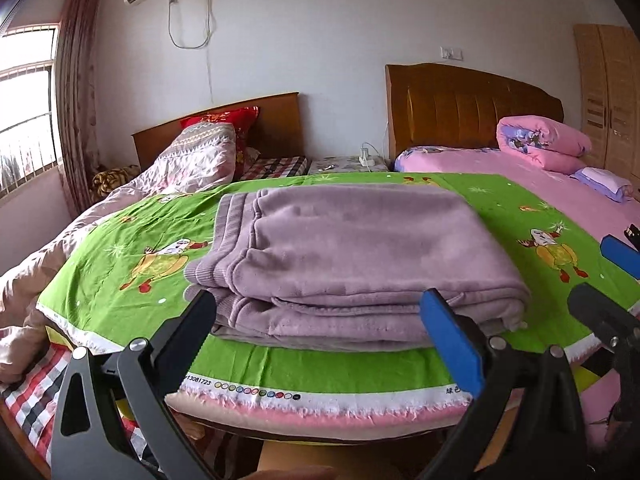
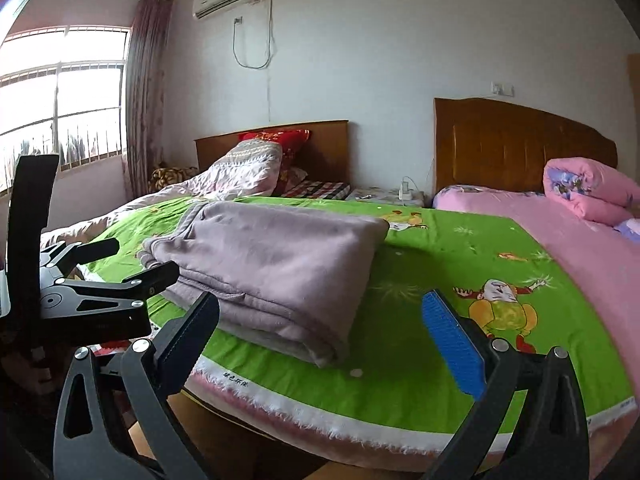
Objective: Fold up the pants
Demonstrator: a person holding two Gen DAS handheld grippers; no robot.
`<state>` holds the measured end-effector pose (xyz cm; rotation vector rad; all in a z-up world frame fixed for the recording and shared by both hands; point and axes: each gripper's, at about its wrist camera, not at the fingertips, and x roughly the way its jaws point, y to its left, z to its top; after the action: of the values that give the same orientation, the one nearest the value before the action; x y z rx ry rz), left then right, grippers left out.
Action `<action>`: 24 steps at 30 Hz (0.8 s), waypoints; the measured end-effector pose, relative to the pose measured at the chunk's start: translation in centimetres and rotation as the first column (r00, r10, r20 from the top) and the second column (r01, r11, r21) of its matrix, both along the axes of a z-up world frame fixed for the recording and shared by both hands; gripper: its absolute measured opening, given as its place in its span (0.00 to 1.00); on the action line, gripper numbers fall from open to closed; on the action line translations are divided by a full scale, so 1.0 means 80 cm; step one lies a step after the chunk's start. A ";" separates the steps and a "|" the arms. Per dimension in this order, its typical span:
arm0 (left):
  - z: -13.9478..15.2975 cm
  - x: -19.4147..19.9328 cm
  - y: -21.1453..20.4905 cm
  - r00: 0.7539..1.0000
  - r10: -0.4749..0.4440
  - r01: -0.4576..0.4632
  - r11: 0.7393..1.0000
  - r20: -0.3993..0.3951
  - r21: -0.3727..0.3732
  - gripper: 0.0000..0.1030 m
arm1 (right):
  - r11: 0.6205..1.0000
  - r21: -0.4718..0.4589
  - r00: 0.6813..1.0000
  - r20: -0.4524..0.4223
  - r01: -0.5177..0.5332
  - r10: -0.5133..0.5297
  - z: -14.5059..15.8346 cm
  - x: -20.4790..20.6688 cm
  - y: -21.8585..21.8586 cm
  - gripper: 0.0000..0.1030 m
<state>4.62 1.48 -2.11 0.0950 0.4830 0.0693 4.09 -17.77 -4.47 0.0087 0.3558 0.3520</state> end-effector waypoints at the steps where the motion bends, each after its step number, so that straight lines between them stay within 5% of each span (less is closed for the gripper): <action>1: 0.000 -0.001 -0.001 1.000 0.002 -0.002 1.000 0.000 -0.001 0.99 | 1.000 -0.004 1.000 0.002 0.000 0.000 0.001 0.000 0.001 0.96; 24: -0.003 -0.004 -0.005 1.000 -0.007 0.007 1.000 -0.007 0.007 0.99 | 1.000 -0.010 1.000 -0.004 -0.003 0.003 -0.002 -0.003 0.004 0.96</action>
<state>4.33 1.10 -2.35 0.1039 0.4896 0.0642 3.82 -17.44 -4.59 -0.0008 0.3620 0.3529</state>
